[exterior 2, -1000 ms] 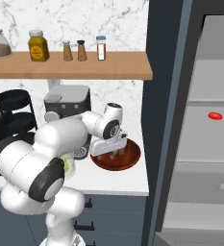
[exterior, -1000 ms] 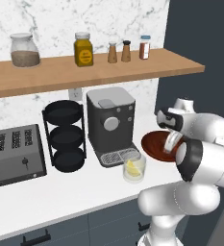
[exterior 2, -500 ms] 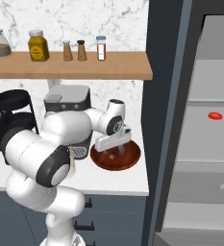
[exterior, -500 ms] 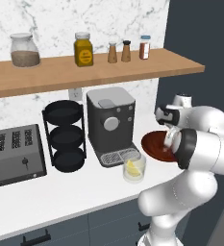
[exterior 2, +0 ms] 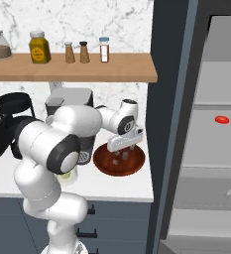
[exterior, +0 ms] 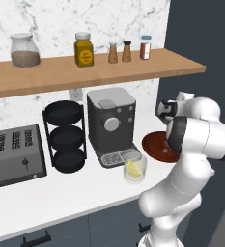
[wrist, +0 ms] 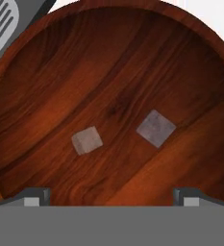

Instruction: Grab a lemon wedge from the fridge and one ice cube from the ice bowl, and put them in the glass of lemonade.

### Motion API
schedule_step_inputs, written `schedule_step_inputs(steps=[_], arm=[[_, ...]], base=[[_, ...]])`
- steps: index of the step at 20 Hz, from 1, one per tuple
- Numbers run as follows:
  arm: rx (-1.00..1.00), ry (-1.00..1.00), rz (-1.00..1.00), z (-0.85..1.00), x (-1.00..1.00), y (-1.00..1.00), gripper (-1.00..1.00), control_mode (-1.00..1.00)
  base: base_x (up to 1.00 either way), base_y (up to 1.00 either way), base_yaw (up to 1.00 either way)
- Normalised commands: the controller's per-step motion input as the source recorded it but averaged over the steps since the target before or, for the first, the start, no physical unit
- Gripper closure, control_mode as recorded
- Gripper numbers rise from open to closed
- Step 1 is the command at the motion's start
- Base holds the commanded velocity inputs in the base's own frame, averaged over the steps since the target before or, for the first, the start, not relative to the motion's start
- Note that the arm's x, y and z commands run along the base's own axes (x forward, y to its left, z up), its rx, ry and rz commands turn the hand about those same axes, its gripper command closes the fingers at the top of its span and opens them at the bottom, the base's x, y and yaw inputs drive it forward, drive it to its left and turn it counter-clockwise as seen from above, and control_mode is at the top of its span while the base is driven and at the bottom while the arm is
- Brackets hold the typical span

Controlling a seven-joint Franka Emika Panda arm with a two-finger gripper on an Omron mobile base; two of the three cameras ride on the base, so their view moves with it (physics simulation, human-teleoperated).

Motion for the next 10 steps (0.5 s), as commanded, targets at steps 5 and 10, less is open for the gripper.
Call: schedule_step_inputs(steps=[5,10], arm=[[0.00,-0.07,0.00,-0.15,0.00,0.09,-1.00,-1.00],[0.00,-0.02,0.00,0.00,0.02,0.32,-1.00,-1.00]], base=[[0.00,0.00,0.00],[0.00,0.00,0.00]])
